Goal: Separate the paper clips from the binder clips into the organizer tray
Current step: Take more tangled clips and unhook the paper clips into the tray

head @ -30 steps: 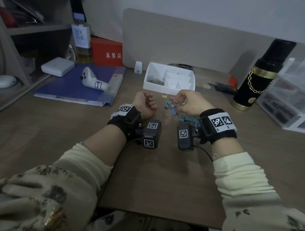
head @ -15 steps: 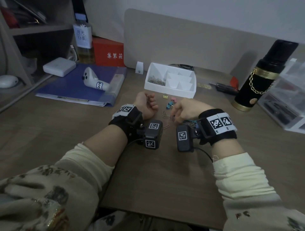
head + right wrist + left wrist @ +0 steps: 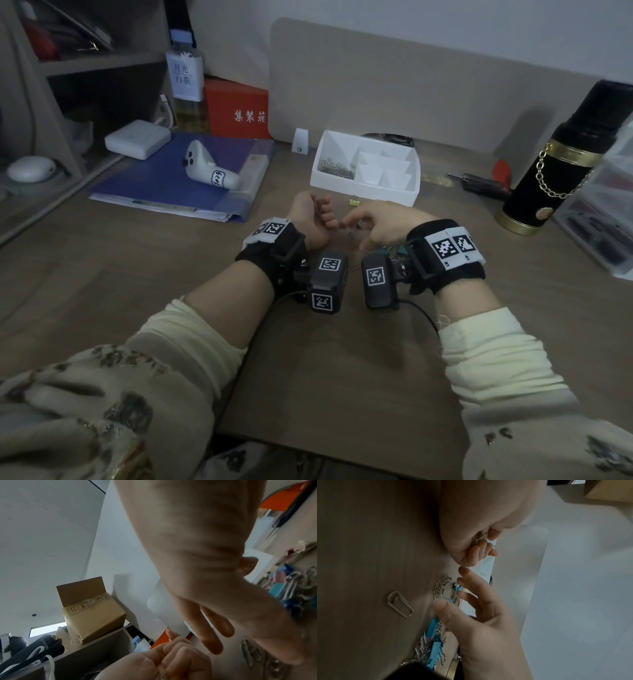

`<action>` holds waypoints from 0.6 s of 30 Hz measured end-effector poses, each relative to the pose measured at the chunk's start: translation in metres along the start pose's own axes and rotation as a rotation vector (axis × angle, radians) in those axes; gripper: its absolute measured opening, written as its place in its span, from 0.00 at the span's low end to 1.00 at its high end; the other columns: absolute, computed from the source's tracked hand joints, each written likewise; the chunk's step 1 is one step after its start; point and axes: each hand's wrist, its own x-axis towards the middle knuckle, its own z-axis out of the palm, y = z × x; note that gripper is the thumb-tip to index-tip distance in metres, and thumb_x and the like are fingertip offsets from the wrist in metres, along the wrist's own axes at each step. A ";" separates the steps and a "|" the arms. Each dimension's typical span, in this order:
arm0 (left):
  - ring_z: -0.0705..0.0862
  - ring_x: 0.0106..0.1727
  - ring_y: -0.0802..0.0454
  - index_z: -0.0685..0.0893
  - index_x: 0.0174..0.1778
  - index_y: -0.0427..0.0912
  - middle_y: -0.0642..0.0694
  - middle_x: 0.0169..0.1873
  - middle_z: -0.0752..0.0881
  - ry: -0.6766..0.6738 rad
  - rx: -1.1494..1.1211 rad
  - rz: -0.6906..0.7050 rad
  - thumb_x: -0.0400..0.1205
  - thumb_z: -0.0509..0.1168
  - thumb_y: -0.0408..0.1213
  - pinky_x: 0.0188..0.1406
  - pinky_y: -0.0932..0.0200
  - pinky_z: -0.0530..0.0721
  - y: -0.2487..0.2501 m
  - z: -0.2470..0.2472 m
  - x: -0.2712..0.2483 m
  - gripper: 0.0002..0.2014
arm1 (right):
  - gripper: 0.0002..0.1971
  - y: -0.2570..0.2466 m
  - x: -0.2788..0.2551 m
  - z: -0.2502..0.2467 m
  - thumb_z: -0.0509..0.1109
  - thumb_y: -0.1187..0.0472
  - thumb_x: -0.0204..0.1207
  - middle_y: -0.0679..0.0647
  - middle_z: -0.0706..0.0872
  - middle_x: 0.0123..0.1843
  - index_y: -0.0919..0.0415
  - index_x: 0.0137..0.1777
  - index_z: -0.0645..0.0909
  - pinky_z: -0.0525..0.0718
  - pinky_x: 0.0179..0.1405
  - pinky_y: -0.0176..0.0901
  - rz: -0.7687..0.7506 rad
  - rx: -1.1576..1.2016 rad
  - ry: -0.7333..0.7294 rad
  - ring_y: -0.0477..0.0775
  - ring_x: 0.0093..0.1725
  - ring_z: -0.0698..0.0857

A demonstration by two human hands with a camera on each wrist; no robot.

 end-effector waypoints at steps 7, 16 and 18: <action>0.59 0.08 0.56 0.71 0.30 0.40 0.51 0.11 0.64 0.003 0.002 -0.002 0.85 0.44 0.38 0.13 0.72 0.56 0.000 0.000 0.000 0.19 | 0.13 0.000 0.008 0.003 0.75 0.72 0.69 0.44 0.83 0.37 0.55 0.50 0.83 0.82 0.44 0.38 -0.022 0.090 -0.025 0.50 0.45 0.84; 0.59 0.09 0.56 0.71 0.30 0.40 0.51 0.11 0.64 -0.002 0.011 -0.005 0.86 0.44 0.38 0.14 0.69 0.56 -0.003 0.002 0.000 0.20 | 0.09 0.001 0.005 0.008 0.72 0.69 0.73 0.49 0.83 0.38 0.64 0.53 0.85 0.74 0.34 0.30 0.009 0.024 0.012 0.48 0.40 0.80; 0.59 0.09 0.56 0.71 0.30 0.40 0.51 0.11 0.64 0.000 0.009 -0.004 0.86 0.44 0.39 0.14 0.70 0.56 -0.003 0.002 0.000 0.20 | 0.08 0.000 0.005 0.008 0.72 0.68 0.74 0.44 0.79 0.33 0.64 0.52 0.85 0.73 0.34 0.30 0.009 -0.009 0.015 0.48 0.41 0.79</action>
